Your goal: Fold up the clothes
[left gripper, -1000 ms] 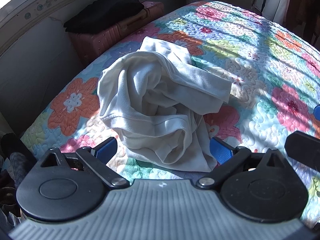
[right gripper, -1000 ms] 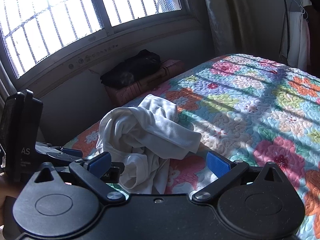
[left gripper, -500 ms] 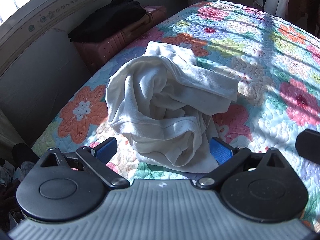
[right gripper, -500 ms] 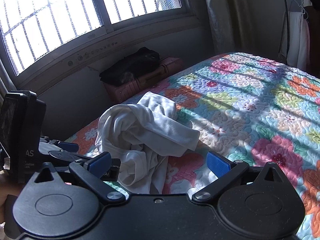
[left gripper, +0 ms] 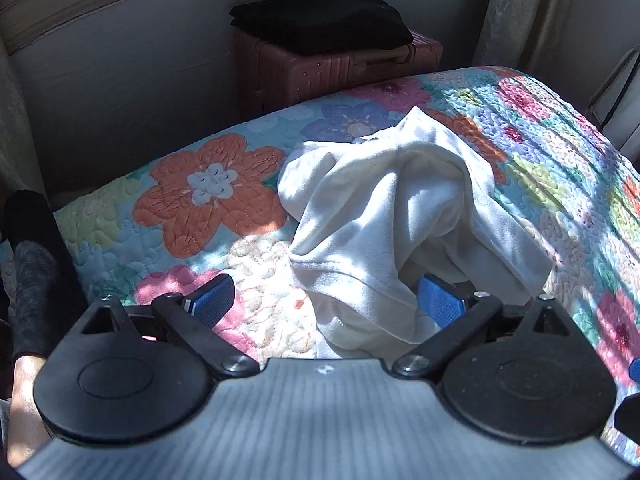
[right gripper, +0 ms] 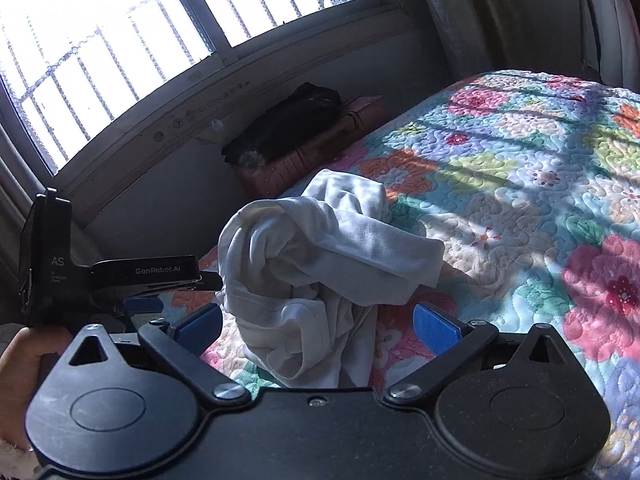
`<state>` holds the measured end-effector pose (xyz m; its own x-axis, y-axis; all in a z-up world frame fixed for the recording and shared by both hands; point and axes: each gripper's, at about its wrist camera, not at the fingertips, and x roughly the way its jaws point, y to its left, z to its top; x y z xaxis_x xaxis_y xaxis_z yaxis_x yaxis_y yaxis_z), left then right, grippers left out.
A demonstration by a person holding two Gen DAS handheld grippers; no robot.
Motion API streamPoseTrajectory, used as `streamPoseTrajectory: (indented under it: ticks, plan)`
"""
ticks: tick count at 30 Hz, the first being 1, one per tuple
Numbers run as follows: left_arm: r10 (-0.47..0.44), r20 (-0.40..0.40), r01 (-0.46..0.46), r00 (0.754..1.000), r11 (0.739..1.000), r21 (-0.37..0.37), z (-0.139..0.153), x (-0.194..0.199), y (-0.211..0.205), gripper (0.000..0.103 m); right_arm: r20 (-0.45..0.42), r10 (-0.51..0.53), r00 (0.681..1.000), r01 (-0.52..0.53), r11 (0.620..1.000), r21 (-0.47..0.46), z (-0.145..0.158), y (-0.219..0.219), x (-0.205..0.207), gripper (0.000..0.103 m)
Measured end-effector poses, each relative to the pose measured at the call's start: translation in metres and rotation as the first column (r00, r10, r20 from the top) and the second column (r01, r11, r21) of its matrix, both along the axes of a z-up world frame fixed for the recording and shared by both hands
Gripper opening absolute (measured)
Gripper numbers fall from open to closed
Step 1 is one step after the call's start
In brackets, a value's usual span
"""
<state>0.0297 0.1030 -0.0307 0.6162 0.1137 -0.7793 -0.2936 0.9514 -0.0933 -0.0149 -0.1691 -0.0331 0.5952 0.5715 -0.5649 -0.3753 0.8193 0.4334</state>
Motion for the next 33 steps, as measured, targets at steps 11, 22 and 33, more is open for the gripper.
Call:
streamPoseTrajectory:
  ticks: [11, 22, 33]
  plan:
    - [-0.061, -0.064, 0.057, 0.996, 0.996, -0.066, -0.056, 0.048, 0.022, 0.101, -0.144, -0.055, 0.988, 0.065, 0.996, 0.068, -0.063, 0.028, 0.095, 0.103]
    - [-0.044, -0.128, 0.019, 0.991, 0.981, -0.193, -0.104, 0.081, 0.044, 0.099, -0.196, -0.098, 0.976, 0.116, 0.99, 0.082, -0.117, 0.056, 0.145, 0.103]
    - [-0.141, -0.081, 0.129, 0.987, 0.981, -0.144, -0.106, 0.088, 0.023, 0.048, -0.179, -0.002, 0.984, 0.028, 0.989, 0.143, -0.121, 0.065, 0.144, 0.068]
